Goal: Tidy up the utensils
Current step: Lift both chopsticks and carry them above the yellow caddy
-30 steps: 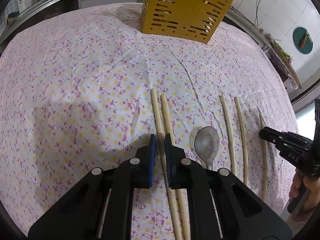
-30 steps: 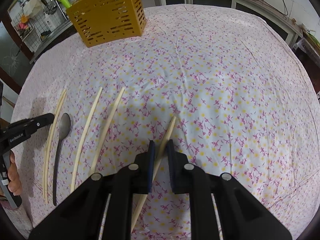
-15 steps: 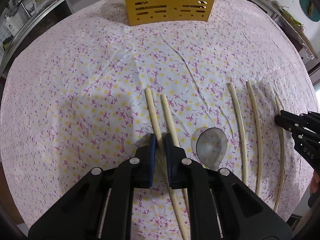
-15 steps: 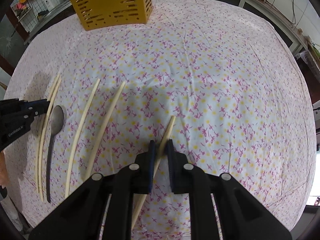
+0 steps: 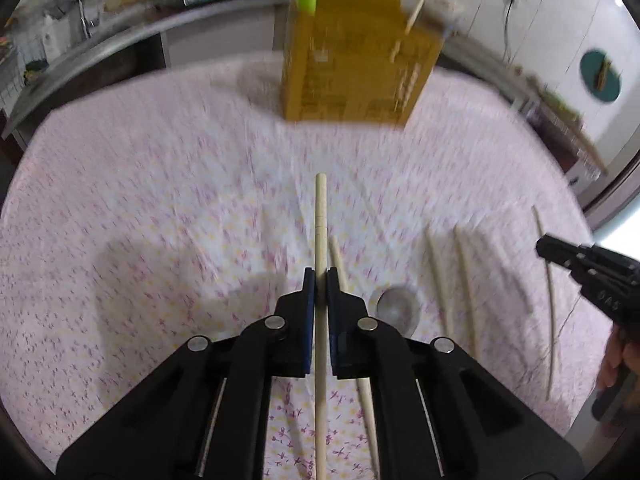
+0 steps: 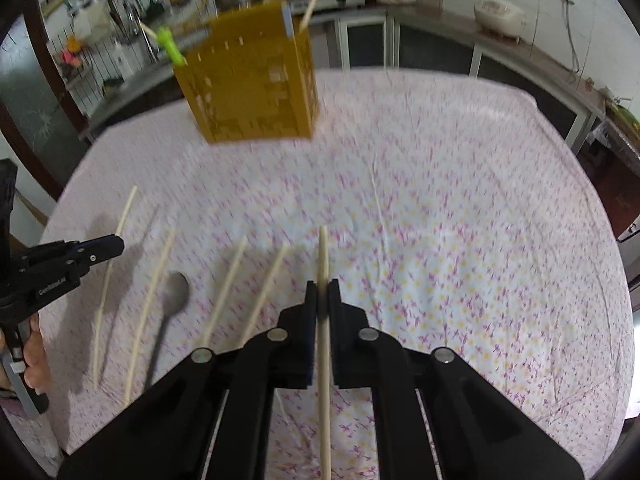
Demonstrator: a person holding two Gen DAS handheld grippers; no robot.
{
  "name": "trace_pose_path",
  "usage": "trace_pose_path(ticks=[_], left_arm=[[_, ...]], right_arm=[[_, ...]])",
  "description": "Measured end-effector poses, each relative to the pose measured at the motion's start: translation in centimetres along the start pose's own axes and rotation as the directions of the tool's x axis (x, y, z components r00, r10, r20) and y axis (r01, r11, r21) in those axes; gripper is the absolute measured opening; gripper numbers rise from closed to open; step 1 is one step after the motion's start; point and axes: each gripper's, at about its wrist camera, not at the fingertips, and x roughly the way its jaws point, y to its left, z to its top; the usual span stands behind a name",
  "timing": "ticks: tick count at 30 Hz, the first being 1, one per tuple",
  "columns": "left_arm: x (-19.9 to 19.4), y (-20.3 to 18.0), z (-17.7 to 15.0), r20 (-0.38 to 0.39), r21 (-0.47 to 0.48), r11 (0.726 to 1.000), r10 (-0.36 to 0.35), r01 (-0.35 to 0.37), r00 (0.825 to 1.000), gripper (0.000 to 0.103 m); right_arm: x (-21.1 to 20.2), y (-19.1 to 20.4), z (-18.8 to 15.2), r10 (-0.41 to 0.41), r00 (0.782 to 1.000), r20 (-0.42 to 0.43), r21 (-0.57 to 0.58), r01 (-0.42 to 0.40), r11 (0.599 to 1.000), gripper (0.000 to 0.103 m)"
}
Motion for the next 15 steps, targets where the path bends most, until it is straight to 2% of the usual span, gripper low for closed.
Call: trace_pose_path(ticks=[3,9,12,14,15], left_arm=[[-2.3,0.1,0.0,0.107,-0.025,0.999,-0.026,0.029,0.994,0.005],[-5.1,-0.5,-0.1,0.263,-0.041,0.997,-0.053,0.066,0.963,0.005],[-6.7,-1.0,-0.3,0.351,-0.027,0.998,-0.044,0.057,0.936,0.005],[-7.4,-1.9,-0.3,0.409,-0.015,0.999,-0.031,0.041,0.912,0.005],[-7.7,-2.1,-0.3,0.418,-0.012,0.999,-0.032,0.041,0.908,0.005]], right_arm=[[-1.7,0.4,-0.1,0.008,0.997,0.075,0.0,-0.008,1.0,0.006],[-3.7,1.5,0.5,0.028,0.972,0.231,-0.014,-0.025,1.0,0.006],[-4.8,1.6,0.9,0.045,0.95,0.308,-0.003,-0.046,0.999,0.006],[-5.5,1.6,1.3,0.057,0.927,0.371,0.016,-0.068,0.998,0.006],[-5.9,1.6,1.5,0.05,0.914,0.403,0.022,-0.065,0.998,0.006]])
